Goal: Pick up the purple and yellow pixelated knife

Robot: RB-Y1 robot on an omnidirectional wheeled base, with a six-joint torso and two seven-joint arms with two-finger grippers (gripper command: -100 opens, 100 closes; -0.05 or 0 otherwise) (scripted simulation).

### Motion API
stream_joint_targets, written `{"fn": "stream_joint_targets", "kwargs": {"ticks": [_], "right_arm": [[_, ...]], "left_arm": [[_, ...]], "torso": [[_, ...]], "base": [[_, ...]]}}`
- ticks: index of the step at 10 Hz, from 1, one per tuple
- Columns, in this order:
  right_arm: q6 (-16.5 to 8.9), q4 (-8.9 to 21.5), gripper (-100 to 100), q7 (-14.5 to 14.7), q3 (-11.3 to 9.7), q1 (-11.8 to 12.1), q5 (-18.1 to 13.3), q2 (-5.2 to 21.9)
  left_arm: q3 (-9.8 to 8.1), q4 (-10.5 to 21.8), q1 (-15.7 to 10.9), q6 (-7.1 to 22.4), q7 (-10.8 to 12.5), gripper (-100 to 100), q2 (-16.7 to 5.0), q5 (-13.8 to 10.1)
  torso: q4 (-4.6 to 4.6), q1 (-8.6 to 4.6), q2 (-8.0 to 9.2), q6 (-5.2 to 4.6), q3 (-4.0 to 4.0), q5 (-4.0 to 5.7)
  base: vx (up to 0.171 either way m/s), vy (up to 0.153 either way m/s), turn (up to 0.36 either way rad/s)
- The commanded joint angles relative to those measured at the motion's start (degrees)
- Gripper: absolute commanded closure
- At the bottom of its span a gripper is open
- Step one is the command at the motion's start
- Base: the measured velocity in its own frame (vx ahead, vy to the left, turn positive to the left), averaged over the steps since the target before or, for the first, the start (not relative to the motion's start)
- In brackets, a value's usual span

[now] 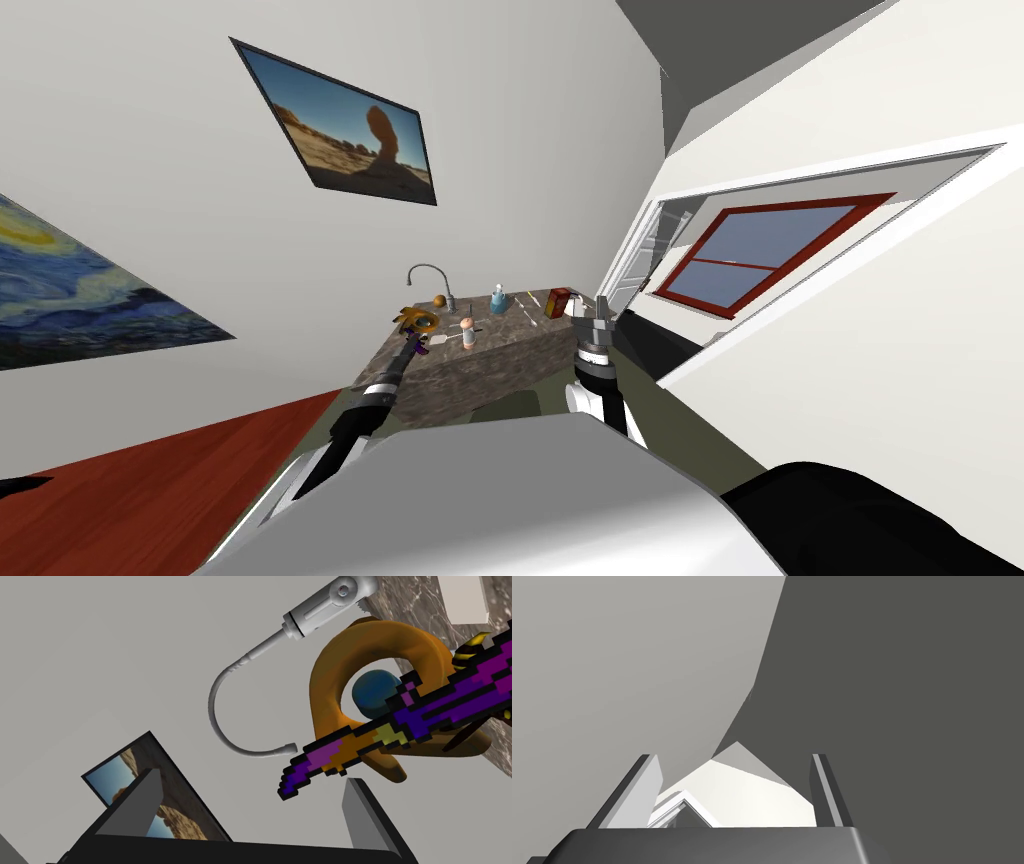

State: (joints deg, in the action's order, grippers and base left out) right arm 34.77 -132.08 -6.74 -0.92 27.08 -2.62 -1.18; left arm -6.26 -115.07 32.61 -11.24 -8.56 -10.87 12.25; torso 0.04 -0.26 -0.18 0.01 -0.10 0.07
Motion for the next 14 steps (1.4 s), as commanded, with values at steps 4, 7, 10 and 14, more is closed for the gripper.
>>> {"fn": "stream_joint_targets", "kwargs": {"ticks": [4, 7, 10, 14], "right_arm": [[0.0, 0.0, 0, 0.0, 0.0, 0.0, 0.0, 0.0], [0.0, 0.0, 0, 0.0, 0.0, 0.0, 0.0, 0.0], [0.0, 0.0, 0, 0.0, 0.0, 0.0, 0.0, 0.0], [0.0, 0.0, 0, 0.0, 0.0, 0.0, 0.0, 0.0]], "left_arm": [[-2.36, 2.2, 1.6, 5.2, -1.9, -100, -6.3, 2.1], [-3.35, 3.1, 2.8, 7.3, -2.8, -100, -10.0, 3.2], [-4.25, 4.0, 4.1, 9.5, -3.9, -100, -13.7, 4.4], [-5.48, 5.2, 6.0, 12.9, -5.5, -100, -19.5, 6.3]], "torso": [[0.00, -0.08, -0.02, -0.01, -0.01, 0.02], [0.00, 0.02, 0.02, 0.00, 0.01, 0.00], [-0.01, 0.08, 0.04, 0.01, 0.02, -0.02], [-0.01, 0.13, 0.04, 0.01, 0.02, -0.02]], "base": [[0.059, -0.087, -0.046], [0.058, -0.068, -0.009], [0.052, -0.057, -0.001], [0.052, -0.052, 0.012]]}}
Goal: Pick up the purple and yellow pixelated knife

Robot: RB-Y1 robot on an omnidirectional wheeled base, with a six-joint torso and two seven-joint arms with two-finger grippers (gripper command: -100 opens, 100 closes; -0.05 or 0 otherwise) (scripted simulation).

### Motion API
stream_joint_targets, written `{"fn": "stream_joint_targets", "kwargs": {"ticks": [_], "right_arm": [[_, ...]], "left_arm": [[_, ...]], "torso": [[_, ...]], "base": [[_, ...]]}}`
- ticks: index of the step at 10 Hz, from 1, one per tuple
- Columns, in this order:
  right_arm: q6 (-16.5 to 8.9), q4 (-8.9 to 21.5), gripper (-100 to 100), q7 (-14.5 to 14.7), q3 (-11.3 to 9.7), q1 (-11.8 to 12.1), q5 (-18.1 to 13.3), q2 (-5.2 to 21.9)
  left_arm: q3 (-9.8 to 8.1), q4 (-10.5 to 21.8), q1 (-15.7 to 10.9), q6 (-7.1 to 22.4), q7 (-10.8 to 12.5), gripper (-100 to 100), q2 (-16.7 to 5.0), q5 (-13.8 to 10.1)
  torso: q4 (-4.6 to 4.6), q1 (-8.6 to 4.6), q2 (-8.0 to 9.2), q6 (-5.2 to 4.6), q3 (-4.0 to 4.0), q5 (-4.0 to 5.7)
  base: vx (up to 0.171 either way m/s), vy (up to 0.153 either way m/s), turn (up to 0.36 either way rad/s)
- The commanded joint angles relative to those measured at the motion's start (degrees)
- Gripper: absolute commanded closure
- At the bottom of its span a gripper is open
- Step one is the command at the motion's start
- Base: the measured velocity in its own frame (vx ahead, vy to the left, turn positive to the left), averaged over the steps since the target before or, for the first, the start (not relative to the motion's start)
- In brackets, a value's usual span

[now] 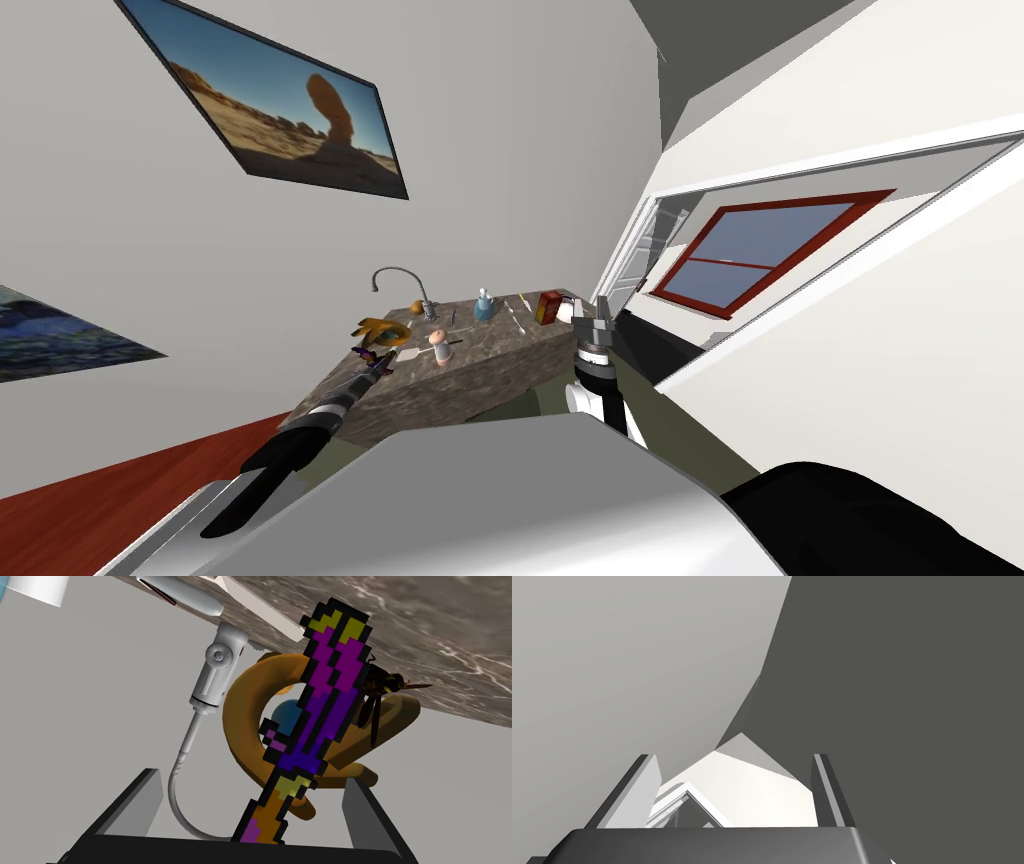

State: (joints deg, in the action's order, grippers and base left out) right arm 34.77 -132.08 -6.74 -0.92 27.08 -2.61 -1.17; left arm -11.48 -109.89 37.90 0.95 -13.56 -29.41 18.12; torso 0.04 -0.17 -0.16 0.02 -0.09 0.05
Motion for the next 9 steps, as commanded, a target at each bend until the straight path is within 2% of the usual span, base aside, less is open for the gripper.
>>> {"fn": "stream_joint_targets", "kwargs": {"ticks": [1, 2, 3, 4, 5, 9], "right_arm": [[0.0, 0.0, 0, 0.0, 0.0, 0.0, 0.0, 0.0], [0.0, 0.0, 0, 0.0, 0.0, 0.0, 0.0, 0.0], [0.0, 0.0, 0, 0.0, 0.0, 0.0, 0.0, 0.0], [0.0, 0.0, 0, 0.0, 0.0, 0.0, 0.0, 0.0], [0.0, 0.0, 0, 0.0, 0.0, 0.0, 0.0, 0.0], [0.0, 0.0, 0, 0.0, 0.0, 0.0, 0.0, 0.0]], "left_arm": [[-0.46, 0.2, 1.0, 1.2, -0.8, -100, -1.9, 0.7], [-0.82, 0.5, 1.4, 1.9, -1.1, -100, -3.0, 1.1], [-0.64, 0.2, 1.3, 1.3, -0.9, -100, -2.2, 0.9], [-0.70, 0.2, 1.4, 1.4, -1.0, 0, -2.3, 0.9], [-0.22, 3.1, -1.5, 2.5, -1.9, -100, -2.2, 0.7], [0.26, 8.7, -8.6, 3.5, -2.8, -100, -2.1, 0.6]], "torso": [[0.00, 0.00, 0.00, 0.00, 0.00, 0.00], [0.00, 0.00, -0.01, 0.00, -0.01, 0.00], [0.00, 0.12, -0.01, 0.00, 0.00, -0.02], [-0.02, 0.17, 0.09, -0.01, 0.04, -0.04], [-0.03, 0.18, 0.16, -0.01, 0.09, -0.04], [-0.16, 0.29, 0.67, 0.00, 0.39, -0.07]], "base": [[0.063, -0.051, 0.024], [0.060, -0.016, 0.028], [0.025, -0.001, 0.007], [0.000, 0.000, 0.000], [-0.095, 0.014, -0.109], [-0.116, 0.019, -0.049]]}}
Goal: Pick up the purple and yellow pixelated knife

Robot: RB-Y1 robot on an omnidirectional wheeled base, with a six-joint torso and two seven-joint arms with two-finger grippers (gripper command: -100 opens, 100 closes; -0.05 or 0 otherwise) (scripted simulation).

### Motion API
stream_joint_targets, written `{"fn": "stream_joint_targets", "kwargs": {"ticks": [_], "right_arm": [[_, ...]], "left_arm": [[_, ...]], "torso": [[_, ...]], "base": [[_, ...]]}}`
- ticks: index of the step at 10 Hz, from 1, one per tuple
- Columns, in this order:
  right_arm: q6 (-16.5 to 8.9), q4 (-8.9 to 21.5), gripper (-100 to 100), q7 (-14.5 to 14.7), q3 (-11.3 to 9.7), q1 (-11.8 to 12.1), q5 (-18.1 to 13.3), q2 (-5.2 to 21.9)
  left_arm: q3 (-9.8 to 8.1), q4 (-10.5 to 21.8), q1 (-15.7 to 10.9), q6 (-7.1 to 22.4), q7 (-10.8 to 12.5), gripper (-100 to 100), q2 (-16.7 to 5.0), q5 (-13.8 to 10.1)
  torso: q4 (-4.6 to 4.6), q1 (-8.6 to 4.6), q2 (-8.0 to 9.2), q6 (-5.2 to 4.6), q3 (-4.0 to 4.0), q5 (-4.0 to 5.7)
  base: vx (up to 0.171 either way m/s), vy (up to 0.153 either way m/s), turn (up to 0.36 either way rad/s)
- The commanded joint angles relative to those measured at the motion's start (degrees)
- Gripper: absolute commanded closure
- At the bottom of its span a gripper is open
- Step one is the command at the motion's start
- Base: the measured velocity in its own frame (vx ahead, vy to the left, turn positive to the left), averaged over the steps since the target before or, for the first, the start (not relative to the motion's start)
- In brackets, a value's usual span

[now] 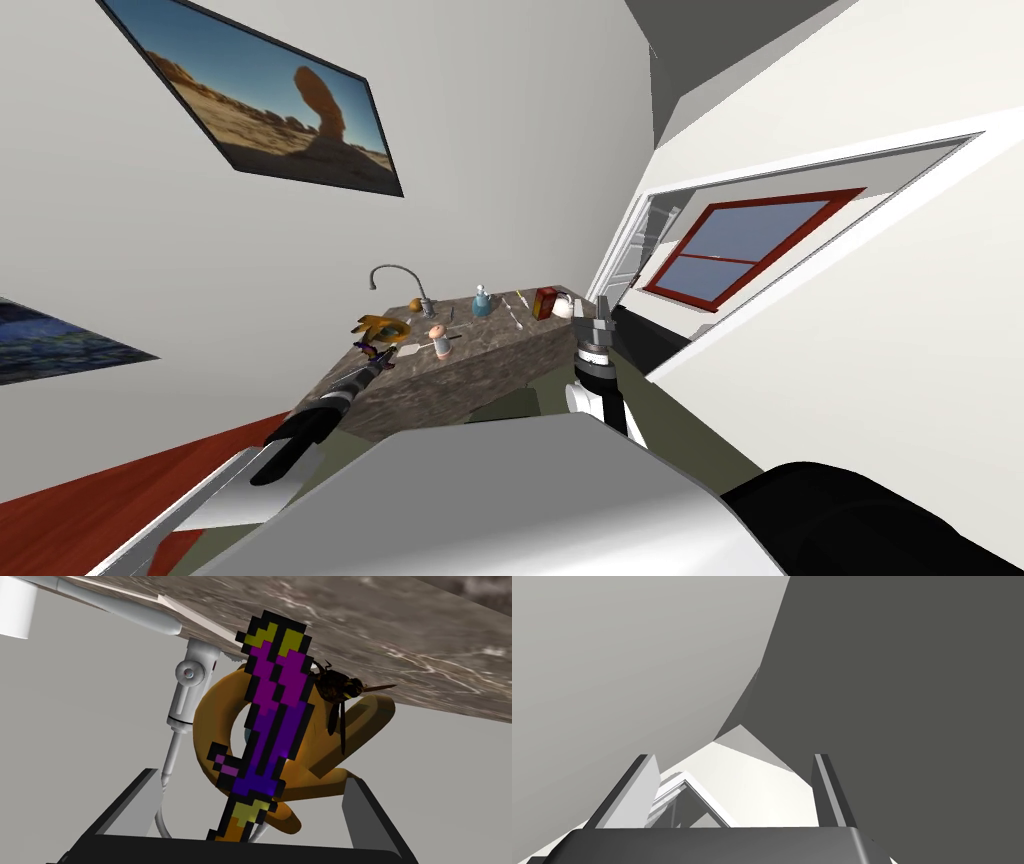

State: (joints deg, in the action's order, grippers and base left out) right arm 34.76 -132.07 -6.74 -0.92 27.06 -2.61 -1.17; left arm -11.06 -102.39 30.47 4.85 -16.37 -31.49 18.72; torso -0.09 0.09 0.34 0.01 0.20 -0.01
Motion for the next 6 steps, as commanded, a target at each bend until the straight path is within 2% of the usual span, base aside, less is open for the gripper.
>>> {"fn": "stream_joint_targets", "kwargs": {"ticks": [1, 5, 6], "right_arm": [[0.0, 0.0, 0, 0.0, 0.0, 0.0, 0.0, 0.0], [0.0, 0.0, 0, 0.0, 0.0, 0.0, 0.0, 0.0], [0.0, 0.0, 0, 0.0, 0.0, 0.0, 0.0, 0.0]], "left_arm": [[0.31, 2.9, -2.9, 0.7, -0.9, -100, 0.0, -0.2], [0.78, 8.9, -9.7, 1.7, -1.8, -100, 0.1, -0.4], [0.78, 9.6, -11.1, 1.7, -1.8, -100, 0.1, -0.4]], "torso": [[0.00, 0.00, 0.00, 0.00, 0.00, 0.00], [0.00, 0.01, 0.07, -0.02, 0.02, 0.00], [-0.02, 0.04, 0.13, 0.01, 0.07, -0.01]], "base": [[-0.088, 0.015, -0.114], [-0.098, 0.015, -0.050], [-0.064, 0.014, 0.008]]}}
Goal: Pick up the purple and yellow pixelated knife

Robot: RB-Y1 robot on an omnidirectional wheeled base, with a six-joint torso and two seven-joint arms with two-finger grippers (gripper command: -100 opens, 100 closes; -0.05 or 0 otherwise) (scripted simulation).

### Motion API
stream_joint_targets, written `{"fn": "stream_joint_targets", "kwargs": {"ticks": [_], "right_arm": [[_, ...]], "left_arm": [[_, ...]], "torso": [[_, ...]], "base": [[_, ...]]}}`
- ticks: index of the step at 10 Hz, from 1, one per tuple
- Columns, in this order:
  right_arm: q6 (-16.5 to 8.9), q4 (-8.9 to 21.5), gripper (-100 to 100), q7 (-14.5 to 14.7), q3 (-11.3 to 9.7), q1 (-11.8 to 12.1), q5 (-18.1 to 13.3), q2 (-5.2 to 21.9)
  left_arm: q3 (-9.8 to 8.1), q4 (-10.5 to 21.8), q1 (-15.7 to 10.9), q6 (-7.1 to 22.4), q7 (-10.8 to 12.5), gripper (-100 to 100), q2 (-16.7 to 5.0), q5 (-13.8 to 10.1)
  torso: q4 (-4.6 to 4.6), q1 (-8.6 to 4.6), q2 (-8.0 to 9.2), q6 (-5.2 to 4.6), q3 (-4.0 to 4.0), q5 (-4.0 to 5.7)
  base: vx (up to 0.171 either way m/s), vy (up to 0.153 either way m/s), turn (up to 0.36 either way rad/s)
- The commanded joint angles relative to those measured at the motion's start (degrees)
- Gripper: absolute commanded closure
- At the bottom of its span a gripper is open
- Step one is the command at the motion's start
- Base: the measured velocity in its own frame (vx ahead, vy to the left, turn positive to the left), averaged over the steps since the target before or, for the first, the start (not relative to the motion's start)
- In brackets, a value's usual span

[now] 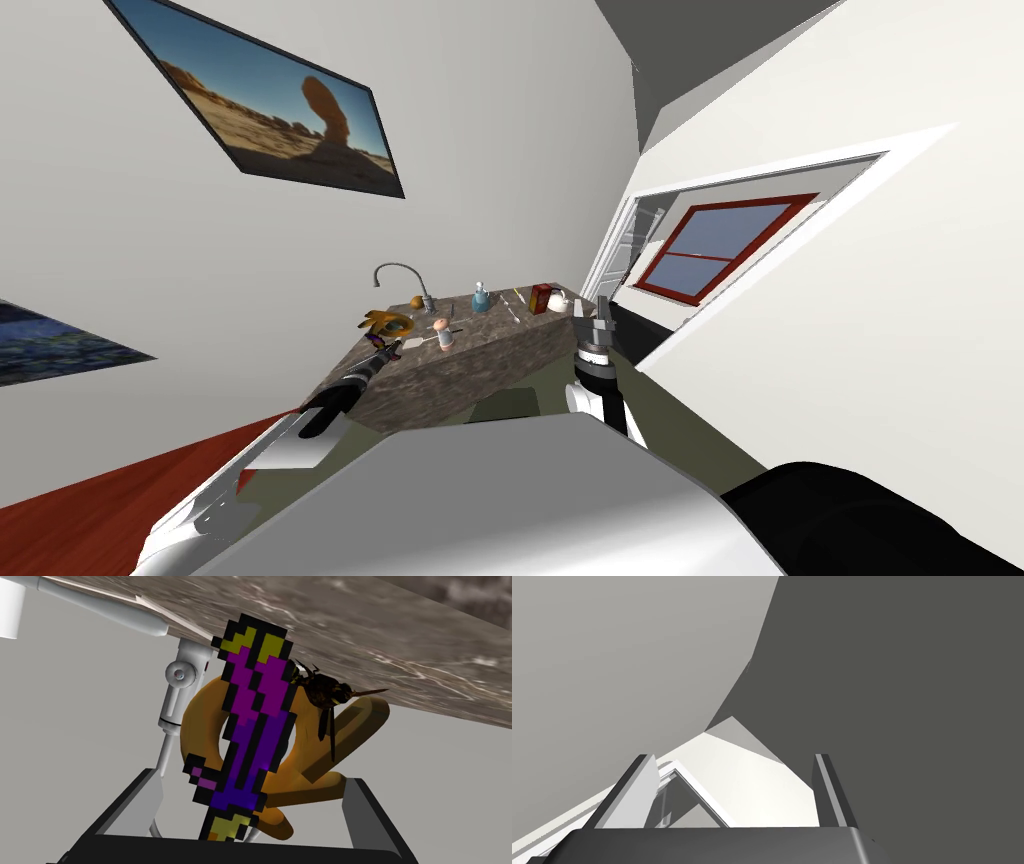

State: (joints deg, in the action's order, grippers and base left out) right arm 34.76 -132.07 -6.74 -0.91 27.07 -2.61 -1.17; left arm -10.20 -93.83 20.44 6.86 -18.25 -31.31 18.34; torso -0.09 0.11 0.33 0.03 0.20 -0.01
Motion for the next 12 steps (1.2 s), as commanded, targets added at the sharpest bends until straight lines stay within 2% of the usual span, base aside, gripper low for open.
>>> {"fn": "stream_joint_targets", "kwargs": {"ticks": [1, 3, 5, 6, 7, 12], "right_arm": [[0.0, 0.0, 0, 0.0, 0.0, 0.0, 0.0, 0.0], [0.0, 0.0, 0, 0.0, 0.0, 0.0, 0.0, 0.0], [0.0, 0.0, 0, 0.0, 0.0, 0.0, 0.0, 0.0], [0.0, 0.0, 0, 0.0, 0.0, 0.0, 0.0, 0.0], [0.0, 0.0, 0, 0.0, 0.0, 0.0, 0.0, 0.0], [0.0, 0.0, 0, 0.0, 0.0, 0.0, 0.0, 0.0]], "left_arm": [[0.40, 2.9, -2.9, 0.8, -0.9, -100, 0.0, -0.2], [0.40, 5.3, -6.0, 0.8, -0.9, -100, 0.0, -0.2], [0.88, 9.5, -9.7, 1.9, -1.8, -100, 0.0, -0.4], [0.88, 9.5, -11.0, 1.9, -1.8, -100, 0.0, -0.4], [1.35, 11.8, -12.8, 2.9, -2.7, -100, 0.1, -0.6], [1.83, 17.9, -20.9, 4.0, -3.7, -100, 0.2, -0.8]], "torso": [[0.00, 0.00, 0.00, 0.00, 0.00, 0.00], [-0.01, 0.02, 0.10, 0.00, 0.05, -0.01], [0.00, 0.00, 0.08, -0.02, 0.03, 0.00], [-0.02, -0.03, 0.10, 0.00, 0.05, 0.00], [0.01, -0.08, -0.05, 0.01, -0.02, 0.02], [-0.01, 0.02, 0.09, 0.01, 0.05, 0.00]], "base": [[-0.098, 0.031, -0.099], [-0.084, 0.007, -0.025], [-0.110, 0.012, -0.080], [-0.052, -0.007, 0.009], [-0.113, -0.010, -0.082], [-0.087, 0.013, -0.043]]}}
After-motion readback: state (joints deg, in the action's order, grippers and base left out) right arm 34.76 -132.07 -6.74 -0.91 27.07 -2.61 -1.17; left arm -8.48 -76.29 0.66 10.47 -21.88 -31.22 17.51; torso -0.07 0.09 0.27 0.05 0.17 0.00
